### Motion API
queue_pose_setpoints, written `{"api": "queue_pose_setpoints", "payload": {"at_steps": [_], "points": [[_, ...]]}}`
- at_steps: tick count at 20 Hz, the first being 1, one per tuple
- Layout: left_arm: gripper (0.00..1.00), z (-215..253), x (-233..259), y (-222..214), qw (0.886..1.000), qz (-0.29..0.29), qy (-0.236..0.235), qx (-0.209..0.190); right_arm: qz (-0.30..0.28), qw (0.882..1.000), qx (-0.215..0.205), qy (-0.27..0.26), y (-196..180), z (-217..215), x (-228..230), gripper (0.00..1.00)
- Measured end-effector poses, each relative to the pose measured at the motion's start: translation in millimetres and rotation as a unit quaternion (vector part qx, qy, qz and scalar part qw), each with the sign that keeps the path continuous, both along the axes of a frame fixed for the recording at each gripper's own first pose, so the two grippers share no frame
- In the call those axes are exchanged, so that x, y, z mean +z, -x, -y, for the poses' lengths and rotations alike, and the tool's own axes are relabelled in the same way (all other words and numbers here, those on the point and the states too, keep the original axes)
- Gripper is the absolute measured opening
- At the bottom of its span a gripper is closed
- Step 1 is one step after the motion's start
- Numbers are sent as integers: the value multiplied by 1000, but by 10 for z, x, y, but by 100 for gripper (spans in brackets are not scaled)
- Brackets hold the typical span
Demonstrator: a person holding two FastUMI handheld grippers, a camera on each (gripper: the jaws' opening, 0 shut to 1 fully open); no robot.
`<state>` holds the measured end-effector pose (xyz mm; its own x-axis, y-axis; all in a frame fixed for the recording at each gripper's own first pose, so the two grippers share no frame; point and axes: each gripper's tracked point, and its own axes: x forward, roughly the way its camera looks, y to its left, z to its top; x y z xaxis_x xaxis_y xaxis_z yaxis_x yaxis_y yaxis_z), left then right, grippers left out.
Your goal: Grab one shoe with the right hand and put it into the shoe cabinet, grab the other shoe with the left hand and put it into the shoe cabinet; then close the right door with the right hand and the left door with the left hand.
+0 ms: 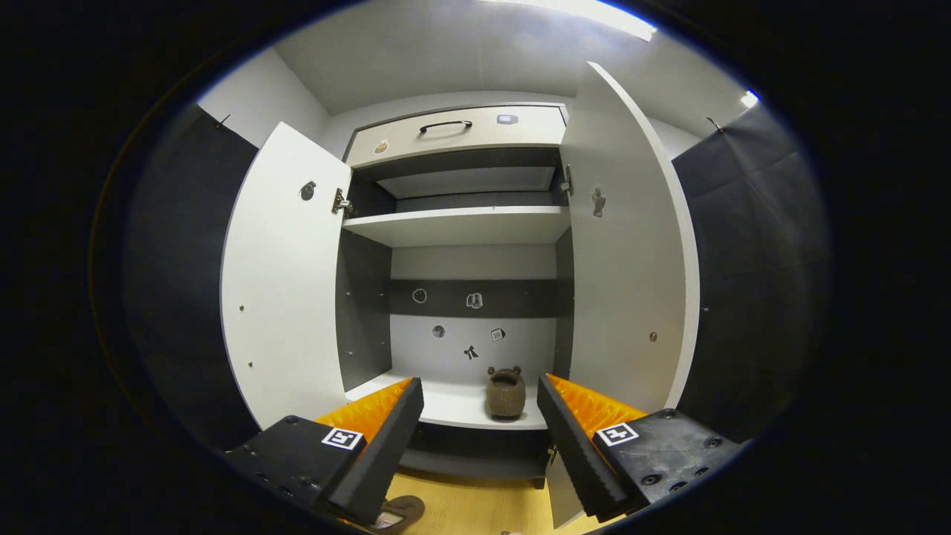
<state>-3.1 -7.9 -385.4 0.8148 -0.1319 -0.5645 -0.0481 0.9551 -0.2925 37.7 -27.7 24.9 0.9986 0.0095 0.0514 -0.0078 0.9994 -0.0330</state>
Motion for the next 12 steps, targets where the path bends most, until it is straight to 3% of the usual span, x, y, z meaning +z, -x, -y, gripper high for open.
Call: {"api": "queue_pose_setpoints", "payload": {"at_steps": [6,9,12], "points": [[75,-198,-434,-266,1000,-12,-16,16,-25,999,1,35,39,-10,-192,98],[61,-247,-530,-388,1000,-11,-16,17,-30,998,7,51,18,-44,-271,98],[62,-241,-570,-437,1000,-9,-25,5,-32,998,13,56,-5,-63,-349,98]]}}
